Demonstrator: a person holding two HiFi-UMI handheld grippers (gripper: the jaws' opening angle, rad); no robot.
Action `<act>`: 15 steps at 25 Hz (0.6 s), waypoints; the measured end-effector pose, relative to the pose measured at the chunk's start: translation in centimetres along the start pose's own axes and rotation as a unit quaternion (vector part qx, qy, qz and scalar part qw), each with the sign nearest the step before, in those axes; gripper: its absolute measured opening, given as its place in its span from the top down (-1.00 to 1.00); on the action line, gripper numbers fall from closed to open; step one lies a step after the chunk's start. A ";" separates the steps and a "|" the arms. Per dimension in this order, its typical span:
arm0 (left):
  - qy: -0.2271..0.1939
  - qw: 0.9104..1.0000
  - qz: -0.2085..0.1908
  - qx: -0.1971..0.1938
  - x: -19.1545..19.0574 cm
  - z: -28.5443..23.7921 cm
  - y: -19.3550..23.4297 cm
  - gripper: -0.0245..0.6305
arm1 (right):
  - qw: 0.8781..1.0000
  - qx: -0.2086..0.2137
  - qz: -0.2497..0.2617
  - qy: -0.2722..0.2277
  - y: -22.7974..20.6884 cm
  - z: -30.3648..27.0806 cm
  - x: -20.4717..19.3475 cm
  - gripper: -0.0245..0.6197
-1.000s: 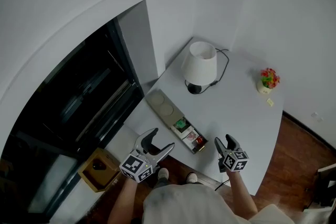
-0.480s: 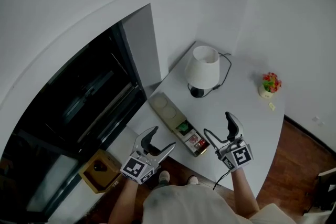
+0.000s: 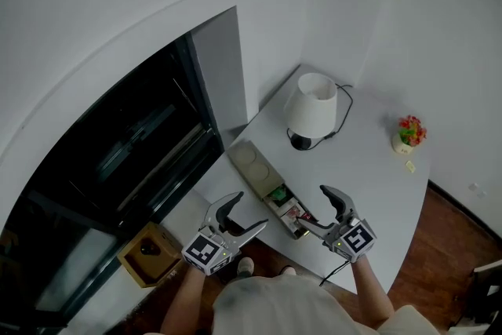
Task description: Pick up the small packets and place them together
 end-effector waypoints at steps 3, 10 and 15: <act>0.019 1.000 0.002 -0.008 -0.4 0.0 0.4 -0.15 | 0.999 0.040 0.010 0.033 -0.2 0.3 -0.8 -0.32; 0.039 0.999 0.013 -0.011 -1.7 0.0 0.9 -0.15 | 0.980 0.132 0.020 0.145 -2.1 -2.0 -5.3 -0.12; 0.041 0.999 0.014 0.001 -1.9 0.0 1.0 -0.15 | 0.949 0.168 0.036 0.264 -3.4 -4.8 -11.4 -0.12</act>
Point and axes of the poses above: the fingertips, and each gripper's own axes: z backward along the fingers, y to its left, x out of its top, the point moved 10 cm from there along z, backward along the fingers, and after that the axes turned 9 degrees about -y, right-handed, at the moved point
